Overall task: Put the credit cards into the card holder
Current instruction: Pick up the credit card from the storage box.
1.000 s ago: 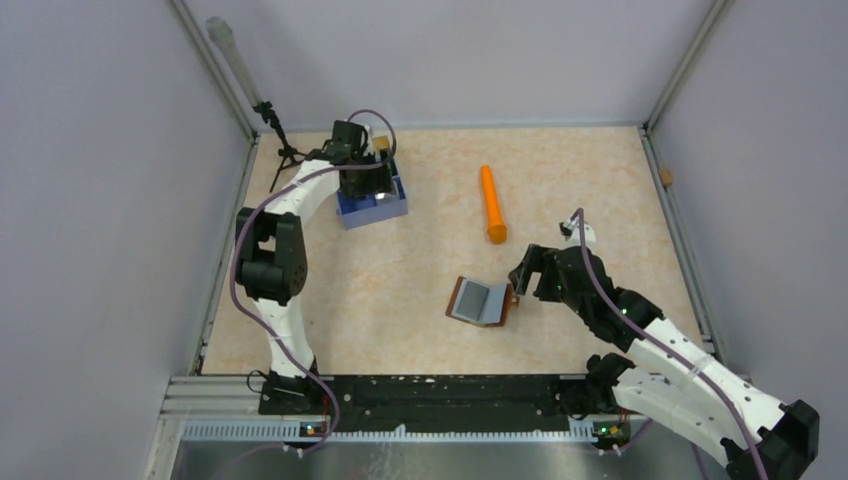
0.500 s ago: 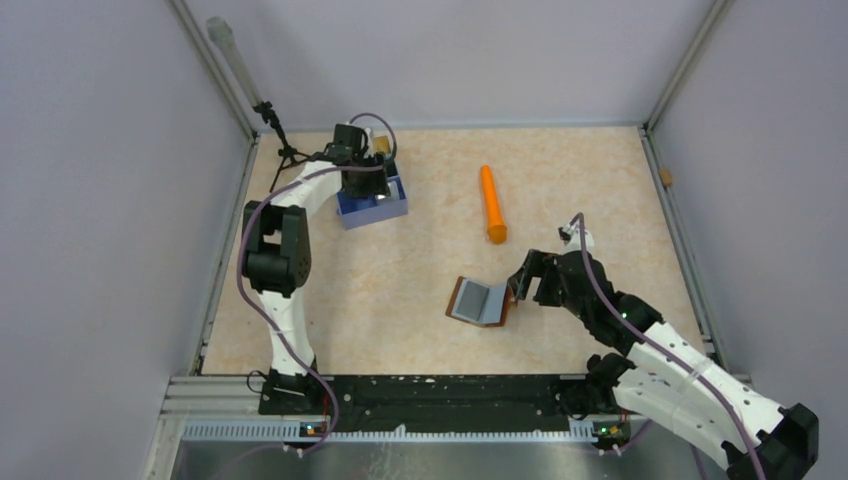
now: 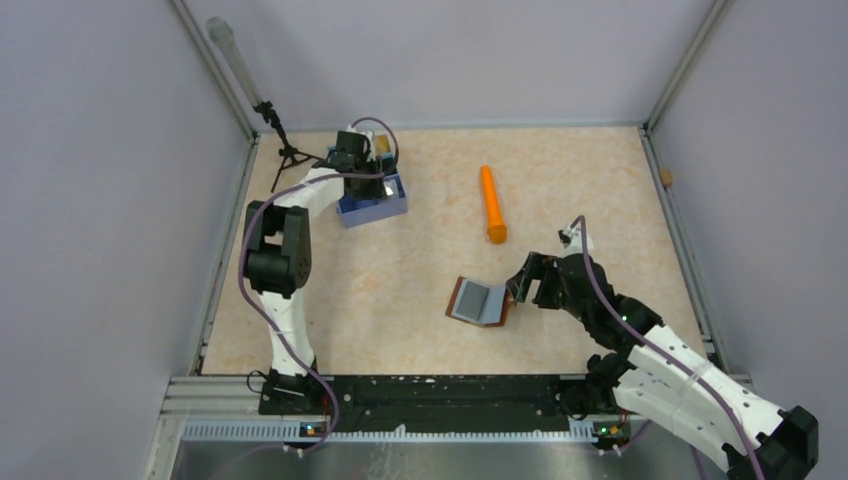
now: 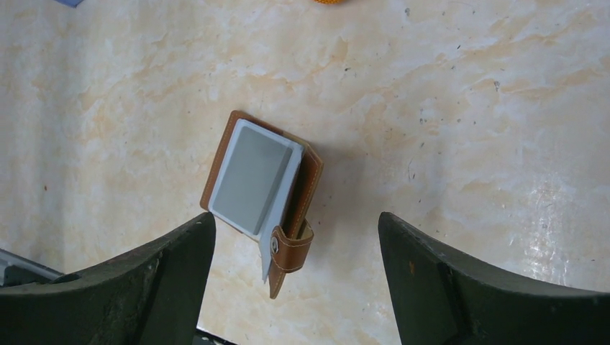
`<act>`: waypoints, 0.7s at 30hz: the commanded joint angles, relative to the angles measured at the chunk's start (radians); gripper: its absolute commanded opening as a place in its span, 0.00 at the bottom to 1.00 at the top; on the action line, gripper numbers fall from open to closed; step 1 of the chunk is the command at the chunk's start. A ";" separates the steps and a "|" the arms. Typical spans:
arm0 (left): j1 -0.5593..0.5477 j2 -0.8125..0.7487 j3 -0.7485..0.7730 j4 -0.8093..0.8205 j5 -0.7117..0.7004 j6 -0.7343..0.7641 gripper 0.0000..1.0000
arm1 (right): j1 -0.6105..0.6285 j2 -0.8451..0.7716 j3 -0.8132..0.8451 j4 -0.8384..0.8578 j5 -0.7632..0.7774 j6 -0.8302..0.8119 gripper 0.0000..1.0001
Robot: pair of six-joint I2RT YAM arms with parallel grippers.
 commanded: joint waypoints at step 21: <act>0.053 -0.117 -0.150 0.138 -0.013 0.046 0.05 | -0.012 -0.036 -0.005 0.024 -0.023 0.014 0.80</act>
